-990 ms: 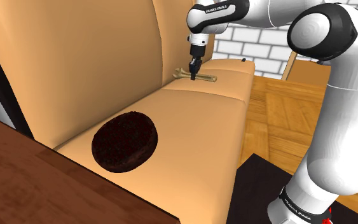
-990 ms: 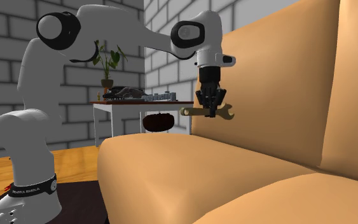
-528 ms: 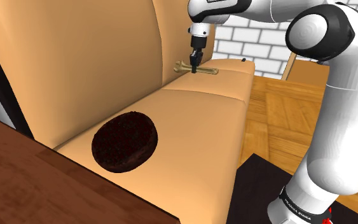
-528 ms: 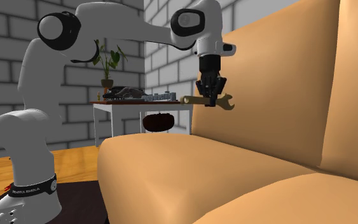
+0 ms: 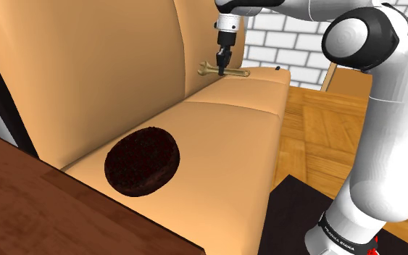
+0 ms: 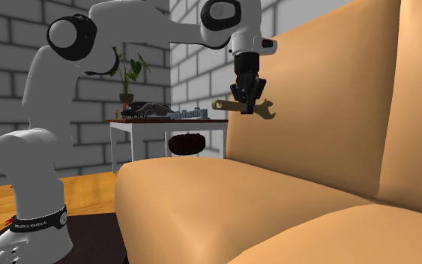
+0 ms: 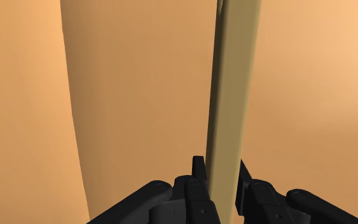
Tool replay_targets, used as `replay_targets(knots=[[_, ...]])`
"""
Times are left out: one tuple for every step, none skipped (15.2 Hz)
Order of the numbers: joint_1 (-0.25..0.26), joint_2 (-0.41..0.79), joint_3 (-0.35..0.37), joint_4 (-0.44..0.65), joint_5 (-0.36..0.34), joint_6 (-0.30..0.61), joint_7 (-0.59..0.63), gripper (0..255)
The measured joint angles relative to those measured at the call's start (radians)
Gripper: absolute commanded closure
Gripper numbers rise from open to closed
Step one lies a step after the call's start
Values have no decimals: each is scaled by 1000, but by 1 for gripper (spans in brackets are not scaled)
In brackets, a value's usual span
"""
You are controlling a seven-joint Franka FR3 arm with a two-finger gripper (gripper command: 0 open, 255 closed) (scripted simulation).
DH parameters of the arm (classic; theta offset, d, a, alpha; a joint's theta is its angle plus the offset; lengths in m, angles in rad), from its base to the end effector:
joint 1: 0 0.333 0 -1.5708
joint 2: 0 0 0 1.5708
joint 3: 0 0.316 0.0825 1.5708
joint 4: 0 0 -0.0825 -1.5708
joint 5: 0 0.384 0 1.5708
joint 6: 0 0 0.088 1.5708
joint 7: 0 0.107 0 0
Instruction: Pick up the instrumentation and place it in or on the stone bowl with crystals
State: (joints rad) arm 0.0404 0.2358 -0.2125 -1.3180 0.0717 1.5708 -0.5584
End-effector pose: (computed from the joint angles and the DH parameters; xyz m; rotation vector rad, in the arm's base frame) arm 0.6199 -0.0826 0.6073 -3.0678 -0.6113 -0.0447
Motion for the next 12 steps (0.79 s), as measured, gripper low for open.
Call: replay_targets(knots=[[12,-15,6,-19,-5,4,16,255],[26,-35,12,-42,-10,8,35,255],[39,-58,19,-74,-16,19,54,255],[54,-73,28,-95,-21,26,76,255],[69,-87,38,-107,-25,24,101,255],[85,-114,48,-143,-32,35,125,255],[97,-130,57,-166,-36,43,146,255],[111,-150,67,-195,-40,52,169,255],[124,-170,77,-219,-44,56,191,255],[139,-182,90,-237,-48,64,219,255],[152,-190,101,-245,-50,64,243,255],[165,-196,113,-250,-51,64,268,255]])
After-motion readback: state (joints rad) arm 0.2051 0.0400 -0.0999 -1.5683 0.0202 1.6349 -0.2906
